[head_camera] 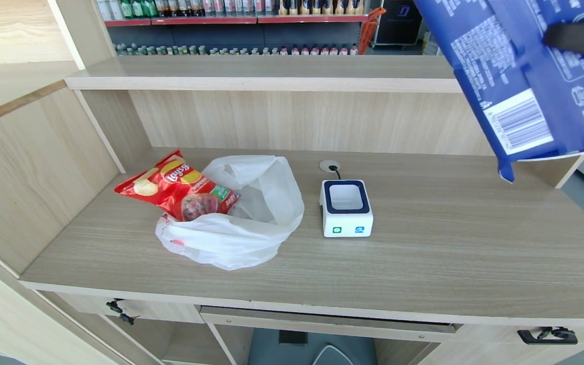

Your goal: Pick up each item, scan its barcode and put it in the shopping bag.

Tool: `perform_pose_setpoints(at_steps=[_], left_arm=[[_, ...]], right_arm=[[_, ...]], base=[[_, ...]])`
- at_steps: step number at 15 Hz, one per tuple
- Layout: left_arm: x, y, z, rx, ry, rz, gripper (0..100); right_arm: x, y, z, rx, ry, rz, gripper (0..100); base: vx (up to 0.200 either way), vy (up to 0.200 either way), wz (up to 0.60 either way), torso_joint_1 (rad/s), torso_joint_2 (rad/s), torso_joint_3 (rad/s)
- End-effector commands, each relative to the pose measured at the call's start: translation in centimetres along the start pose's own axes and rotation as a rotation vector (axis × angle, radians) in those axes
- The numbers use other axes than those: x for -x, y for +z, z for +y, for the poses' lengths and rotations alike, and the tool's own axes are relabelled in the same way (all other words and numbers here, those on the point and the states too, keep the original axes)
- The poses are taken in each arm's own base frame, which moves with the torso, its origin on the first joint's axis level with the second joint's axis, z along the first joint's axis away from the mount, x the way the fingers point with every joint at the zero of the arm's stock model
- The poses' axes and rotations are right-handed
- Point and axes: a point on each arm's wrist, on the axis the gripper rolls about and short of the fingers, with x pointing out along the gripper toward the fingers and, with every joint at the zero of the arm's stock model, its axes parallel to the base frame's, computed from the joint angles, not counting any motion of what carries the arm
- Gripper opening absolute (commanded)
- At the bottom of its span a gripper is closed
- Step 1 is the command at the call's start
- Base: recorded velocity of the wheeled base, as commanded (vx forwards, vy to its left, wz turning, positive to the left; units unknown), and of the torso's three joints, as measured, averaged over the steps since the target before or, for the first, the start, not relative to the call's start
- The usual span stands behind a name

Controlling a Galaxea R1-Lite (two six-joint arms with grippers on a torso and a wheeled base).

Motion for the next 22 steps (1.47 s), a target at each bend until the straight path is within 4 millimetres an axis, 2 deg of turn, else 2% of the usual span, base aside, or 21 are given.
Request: perform_pose_setpoints(at_steps=[1, 3, 9, 10, 13, 17, 20, 22], left_arm=[[0.0, 0.0, 0.0, 0.000, -0.001, 0.001, 0], [0.0, 0.0, 0.0, 0.000, -0.001, 0.001, 0], [0.0, 0.0, 0.0, 0.000, -0.001, -0.001, 0], [0.0, 0.0, 0.0, 0.000, -0.001, 0.001, 0], [0.0, 0.0, 0.0, 0.000, 0.001, 0.001, 0], [0.0, 0.0, 0.0, 0.000, 0.001, 0.001, 0], [0.0, 0.0, 0.0, 0.000, -0.001, 0.001, 0], [0.0, 0.0, 0.0, 0.000, -0.001, 0.001, 0]], right_arm=[[-1.6, -2.5, -1.1, 0.043, -0.042, 0.035, 0], [-2.3, -3.4, -1.5, 0.132, -0.028, 0.009, 0], [-1.9, -6.2, -3.6, 0.484, 0.153, -0.054, 0], [-2.0, -7.2, -4.9, 0.573, 0.203, -0.069, 0], [-1.9, -9.0, -6.8, 0.691, 0.254, -0.075, 0], [-2.7, -11.2, -8.0, 0.756, 0.300, -0.084, 0], [-2.7, -13.7, -9.7, 0.805, 0.325, -0.089, 0], [-2.8, -14.2, -10.0, 0.802, 0.328, -0.088, 0]], base=[[0.000, 0.000, 0.00, 0.000, 0.00, 0.000], [0.000, 0.000, 0.00, 0.000, 0.00, 0.000], [0.000, 0.000, 0.00, 0.000, 0.00, 0.000], [0.000, 0.000, 0.00, 0.000, 0.00, 0.000], [0.000, 0.000, 0.00, 0.000, 0.00, 0.000], [0.000, 0.000, 0.00, 0.000, 0.00, 0.000], [0.000, 0.000, 0.00, 0.000, 0.00, 0.000], [0.000, 0.000, 0.00, 0.000, 0.00, 0.000]])
